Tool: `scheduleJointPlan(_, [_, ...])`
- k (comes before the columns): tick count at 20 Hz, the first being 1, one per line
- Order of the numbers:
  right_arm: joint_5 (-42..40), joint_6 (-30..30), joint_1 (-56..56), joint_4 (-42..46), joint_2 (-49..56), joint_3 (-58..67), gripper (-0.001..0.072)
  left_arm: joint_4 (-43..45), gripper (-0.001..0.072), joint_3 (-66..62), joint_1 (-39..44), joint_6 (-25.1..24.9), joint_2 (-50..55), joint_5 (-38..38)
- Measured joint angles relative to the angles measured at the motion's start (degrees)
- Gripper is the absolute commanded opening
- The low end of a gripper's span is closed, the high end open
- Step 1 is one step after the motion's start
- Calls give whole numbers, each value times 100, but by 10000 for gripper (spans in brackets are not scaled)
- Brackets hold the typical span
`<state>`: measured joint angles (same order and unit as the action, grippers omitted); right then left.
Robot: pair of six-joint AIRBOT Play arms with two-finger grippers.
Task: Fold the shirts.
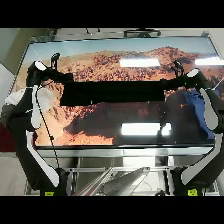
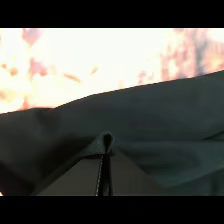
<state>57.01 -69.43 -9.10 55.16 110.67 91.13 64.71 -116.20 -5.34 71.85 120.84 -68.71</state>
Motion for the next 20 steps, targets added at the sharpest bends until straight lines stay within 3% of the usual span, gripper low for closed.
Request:
scheduleJointPlan(6, [74, -1097, 289, 1353, -114, 387, 20, 1351, 0, -7, 341, 557, -92, 76])
scheduleJointPlan(10, [149, -1349, 334, 1694, -129, 595, 21, 2092, 2, -7, 442, 831, -109, 57])
scheduleJointPlan(15, [90, -1419, 365, 1849, -129, 656, 22, 2251, 4, -7, 616, 916, -109, 275])
scheduleJointPlan(16, [61, -1434, 382, 1853, -129, 660, 42, 2251, 43, -7, 671, 916, -109, 328])
scheduleJointPlan(17, [37, -1438, 404, 1853, -129, 662, 169, 2253, 256, -7, 730, 914, -109, 393])
scheduleJointPlan(18, [9, -1440, 431, 1867, -127, 664, 272, 2253, 294, -7, 782, 916, -109, 463])
scheduleJointPlan(20, [2, -1438, 476, 1862, -114, 664, 292, 2253, 294, -9, 850, 916, -109, 542])
